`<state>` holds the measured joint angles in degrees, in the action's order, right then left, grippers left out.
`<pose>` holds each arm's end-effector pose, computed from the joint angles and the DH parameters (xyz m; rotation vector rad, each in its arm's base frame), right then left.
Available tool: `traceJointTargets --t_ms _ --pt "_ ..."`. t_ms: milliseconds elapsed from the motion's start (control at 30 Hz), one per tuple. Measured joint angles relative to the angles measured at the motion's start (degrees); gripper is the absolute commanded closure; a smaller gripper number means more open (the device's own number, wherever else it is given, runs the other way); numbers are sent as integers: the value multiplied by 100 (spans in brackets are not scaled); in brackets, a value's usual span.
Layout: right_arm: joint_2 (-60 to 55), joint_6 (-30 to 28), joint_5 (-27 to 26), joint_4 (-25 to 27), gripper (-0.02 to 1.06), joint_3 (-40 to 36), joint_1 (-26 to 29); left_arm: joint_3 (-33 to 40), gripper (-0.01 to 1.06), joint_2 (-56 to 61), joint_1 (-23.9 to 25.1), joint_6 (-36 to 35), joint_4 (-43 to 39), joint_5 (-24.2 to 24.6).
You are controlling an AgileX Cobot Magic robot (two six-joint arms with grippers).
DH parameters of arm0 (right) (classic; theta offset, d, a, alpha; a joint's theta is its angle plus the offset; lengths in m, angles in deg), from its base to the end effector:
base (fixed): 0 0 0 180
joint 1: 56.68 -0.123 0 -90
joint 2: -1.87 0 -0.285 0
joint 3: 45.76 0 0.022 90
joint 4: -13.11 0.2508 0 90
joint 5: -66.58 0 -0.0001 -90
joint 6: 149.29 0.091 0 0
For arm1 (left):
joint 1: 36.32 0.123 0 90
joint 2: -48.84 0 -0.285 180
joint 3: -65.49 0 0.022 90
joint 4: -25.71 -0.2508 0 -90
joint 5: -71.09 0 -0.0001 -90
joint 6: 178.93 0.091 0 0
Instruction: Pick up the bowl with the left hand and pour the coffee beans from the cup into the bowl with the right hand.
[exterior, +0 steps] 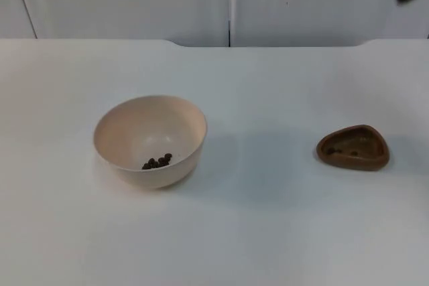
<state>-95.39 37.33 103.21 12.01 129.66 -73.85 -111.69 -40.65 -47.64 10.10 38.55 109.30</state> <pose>0.3311 0.1012 0.3076 -0.2362 2.4121 0.1689 0.3095 -0.0747 0.3621 0.2750 2.2555 -0.2712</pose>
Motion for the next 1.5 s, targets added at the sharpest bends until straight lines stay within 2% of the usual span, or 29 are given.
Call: traceJointTargets --t_ms 267,600,767,900,1000,1200,1233,1333,1500 --pt "1679 -297 194 0 36 0 -9 0 42 1246 0 0 63 135" --pt "2471 -400 853 9 36 -36 -9 0 42 1712 0 0 74 667" --pt "2781 -405 907 9 36 -335 -9 0 42 1823 0 0 86 948" --pt "3249 -415 785 9 36 -1011 -9 57 42 1994 0 0 110 1042" --pt "3522 -415 657 9 36 -1395 -9 282 42 2158 0 0 199 969" --pt "4386 -419 434 9 36 -2355 -9 1626 42 2919 0 0 321 313" --pt "4386 -419 434 9 36 -2355 -9 1626 42 2919 0 0 321 313" --pt "4862 -419 427 9 36 -2725 -9 2334 42 3386 0 0 331 8" --pt "5452 -419 415 9 36 -3095 -9 2972 42 3921 0 0 344 -46"
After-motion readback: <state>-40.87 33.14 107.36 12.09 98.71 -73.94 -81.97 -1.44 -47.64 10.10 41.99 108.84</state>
